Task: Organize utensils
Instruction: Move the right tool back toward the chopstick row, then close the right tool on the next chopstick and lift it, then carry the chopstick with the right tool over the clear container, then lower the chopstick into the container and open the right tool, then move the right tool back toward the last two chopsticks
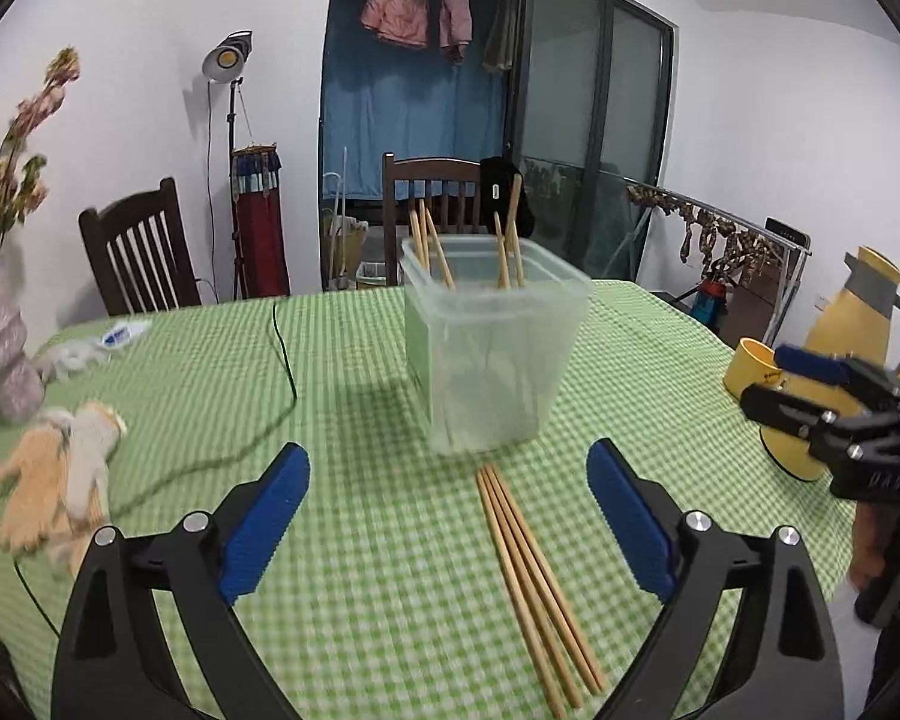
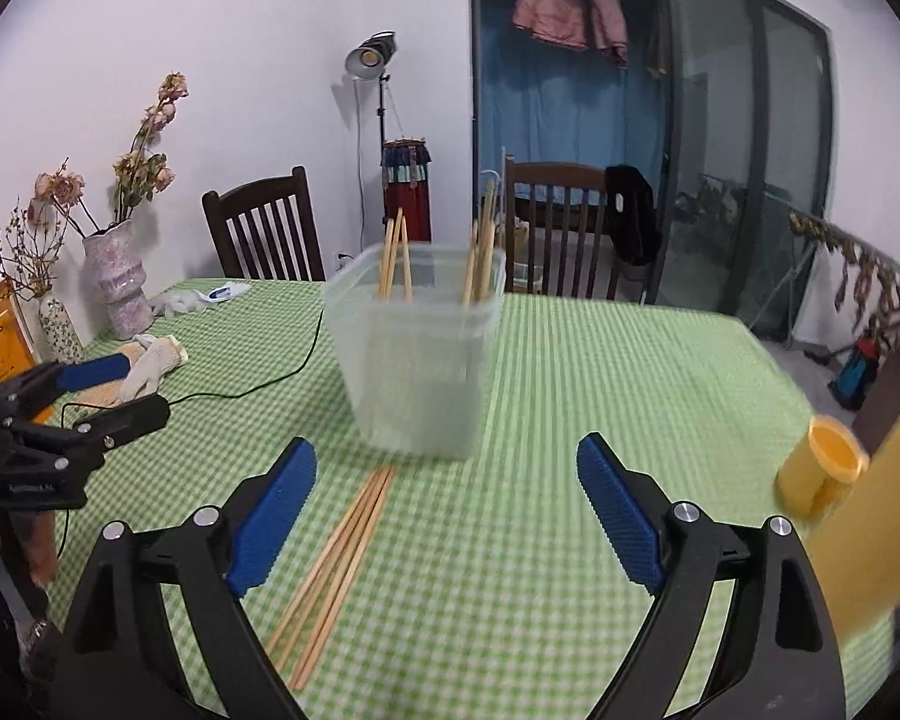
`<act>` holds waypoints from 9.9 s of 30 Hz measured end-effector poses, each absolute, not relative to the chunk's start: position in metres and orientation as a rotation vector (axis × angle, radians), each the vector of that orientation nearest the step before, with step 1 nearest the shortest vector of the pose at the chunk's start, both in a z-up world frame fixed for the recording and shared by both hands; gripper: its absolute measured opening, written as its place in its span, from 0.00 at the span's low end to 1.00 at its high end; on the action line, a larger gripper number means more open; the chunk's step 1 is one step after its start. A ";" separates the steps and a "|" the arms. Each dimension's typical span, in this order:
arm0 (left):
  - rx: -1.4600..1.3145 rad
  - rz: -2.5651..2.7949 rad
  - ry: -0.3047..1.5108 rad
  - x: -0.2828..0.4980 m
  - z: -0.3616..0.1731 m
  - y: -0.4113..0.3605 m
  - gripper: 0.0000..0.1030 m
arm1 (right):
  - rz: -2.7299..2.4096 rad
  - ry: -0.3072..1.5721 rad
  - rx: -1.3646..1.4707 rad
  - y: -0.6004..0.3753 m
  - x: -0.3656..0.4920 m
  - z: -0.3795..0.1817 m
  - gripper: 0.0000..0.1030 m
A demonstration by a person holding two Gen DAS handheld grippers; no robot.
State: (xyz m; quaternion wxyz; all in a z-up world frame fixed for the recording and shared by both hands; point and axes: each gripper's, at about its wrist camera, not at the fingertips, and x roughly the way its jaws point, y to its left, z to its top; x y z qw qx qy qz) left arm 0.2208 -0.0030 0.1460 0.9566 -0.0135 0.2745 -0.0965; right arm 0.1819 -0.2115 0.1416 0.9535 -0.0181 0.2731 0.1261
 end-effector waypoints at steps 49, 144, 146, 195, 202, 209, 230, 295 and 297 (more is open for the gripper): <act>0.027 -0.207 0.835 0.177 -0.008 -0.005 0.92 | 0.248 0.754 -0.112 -0.149 0.130 0.004 0.47; 0.080 -0.346 0.762 0.134 0.047 -0.006 0.04 | 0.245 0.597 -0.136 -0.193 0.089 0.037 0.06; 0.081 -0.358 0.734 0.134 0.061 -0.001 0.04 | 0.241 0.567 -0.152 -0.193 0.089 0.053 0.06; 0.135 -0.518 0.662 0.269 0.219 0.037 0.03 | 0.508 0.725 -0.166 -0.197 0.226 0.196 0.06; 0.132 -0.527 0.540 0.284 0.285 0.030 0.03 | 0.519 0.613 -0.181 -0.199 0.239 0.261 0.06; 0.129 -0.520 0.352 0.302 0.387 0.010 0.03 | 0.491 0.411 -0.183 -0.196 0.265 0.363 0.06; 0.100 -0.465 0.537 0.515 0.314 -0.028 0.03 | 0.524 0.594 -0.038 -0.167 0.476 0.271 0.06; -0.059 -0.171 0.499 0.149 0.147 0.003 0.85 | 0.195 0.444 -0.075 -0.233 0.136 0.161 0.85; -0.052 -0.166 0.504 0.139 0.136 -0.002 0.85 | 0.182 0.449 -0.080 -0.229 0.124 0.148 0.85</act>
